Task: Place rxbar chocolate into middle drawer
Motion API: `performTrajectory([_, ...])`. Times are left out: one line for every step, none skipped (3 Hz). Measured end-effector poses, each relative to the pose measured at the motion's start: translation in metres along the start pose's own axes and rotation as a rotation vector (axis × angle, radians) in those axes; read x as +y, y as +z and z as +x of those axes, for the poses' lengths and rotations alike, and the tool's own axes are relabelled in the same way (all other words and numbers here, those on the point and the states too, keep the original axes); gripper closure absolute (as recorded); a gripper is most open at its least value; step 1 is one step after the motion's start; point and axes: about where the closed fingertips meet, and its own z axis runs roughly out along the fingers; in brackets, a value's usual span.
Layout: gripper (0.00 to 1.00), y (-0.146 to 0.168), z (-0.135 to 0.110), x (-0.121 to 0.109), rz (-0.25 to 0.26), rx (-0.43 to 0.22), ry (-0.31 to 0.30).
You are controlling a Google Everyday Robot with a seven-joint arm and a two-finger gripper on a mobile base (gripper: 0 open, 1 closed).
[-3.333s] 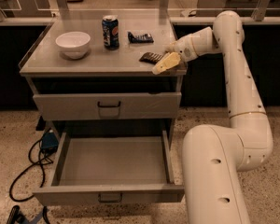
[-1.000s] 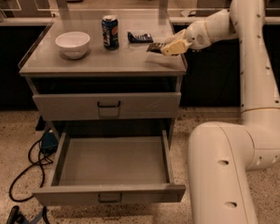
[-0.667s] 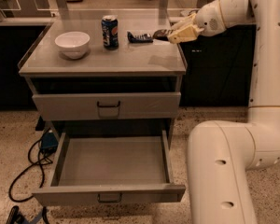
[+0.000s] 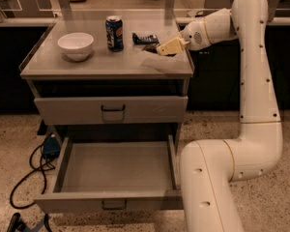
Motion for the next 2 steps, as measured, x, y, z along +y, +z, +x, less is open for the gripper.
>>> performTrajectory([1.00,0.002,-0.002,-0.001,0.002,-0.005,0.000])
performTrajectory([1.00,0.001,-0.013,0.014,-0.067,0.010,0.064])
